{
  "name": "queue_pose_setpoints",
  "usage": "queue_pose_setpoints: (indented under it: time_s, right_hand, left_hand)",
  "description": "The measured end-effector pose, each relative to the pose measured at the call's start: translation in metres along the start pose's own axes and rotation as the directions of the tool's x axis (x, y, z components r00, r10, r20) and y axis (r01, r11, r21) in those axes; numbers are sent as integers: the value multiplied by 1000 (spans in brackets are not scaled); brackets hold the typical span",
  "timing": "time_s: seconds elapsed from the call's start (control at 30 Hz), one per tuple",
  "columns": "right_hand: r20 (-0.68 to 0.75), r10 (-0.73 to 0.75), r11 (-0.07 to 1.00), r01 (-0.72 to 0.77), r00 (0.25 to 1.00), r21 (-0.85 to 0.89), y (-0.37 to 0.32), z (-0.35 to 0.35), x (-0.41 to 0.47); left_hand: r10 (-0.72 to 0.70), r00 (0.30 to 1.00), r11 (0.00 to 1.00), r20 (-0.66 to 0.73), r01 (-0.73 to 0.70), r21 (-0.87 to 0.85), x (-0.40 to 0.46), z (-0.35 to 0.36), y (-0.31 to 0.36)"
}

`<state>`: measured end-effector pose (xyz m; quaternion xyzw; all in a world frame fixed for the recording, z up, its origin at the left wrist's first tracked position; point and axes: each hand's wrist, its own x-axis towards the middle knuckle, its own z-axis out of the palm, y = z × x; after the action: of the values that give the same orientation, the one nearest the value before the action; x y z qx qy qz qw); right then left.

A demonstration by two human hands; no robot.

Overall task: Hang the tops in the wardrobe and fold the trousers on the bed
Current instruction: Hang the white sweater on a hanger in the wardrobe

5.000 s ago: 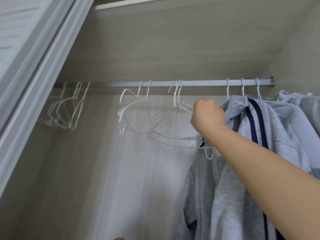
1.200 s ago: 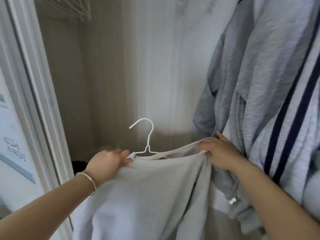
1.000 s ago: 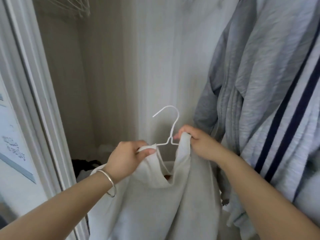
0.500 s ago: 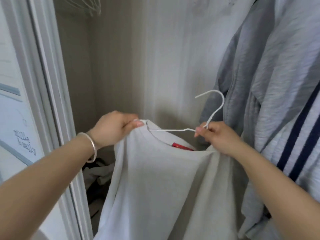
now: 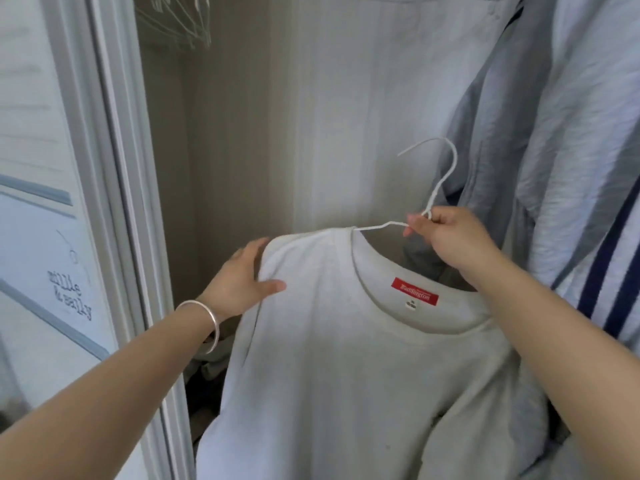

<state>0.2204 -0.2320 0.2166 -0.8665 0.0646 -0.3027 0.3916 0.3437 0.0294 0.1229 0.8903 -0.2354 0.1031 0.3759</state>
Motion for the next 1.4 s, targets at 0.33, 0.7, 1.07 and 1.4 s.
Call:
queue_pose_setpoints:
  time_s: [0.33,0.7,1.07,1.4]
  right_hand:
    - [-26,-27,990,23,999,-143,5,-30,6]
    - [139,-65,998,66,988,-4,-35,-10,4]
    - [410,222,955,-113,885,-274,20,-70,-33]
    - [13,289,855,-265,957,446,-82,-103,-23]
  left_hand:
    - [-118,956,966,-269,48,-252,37,-50,23]
    - [578,798,798,-169,-511,320,30,1,92]
    - [425,777,900,-464,-415,130,86,-24,55]
    - [270,959,921,-83,-283,-269,122,-19,139]
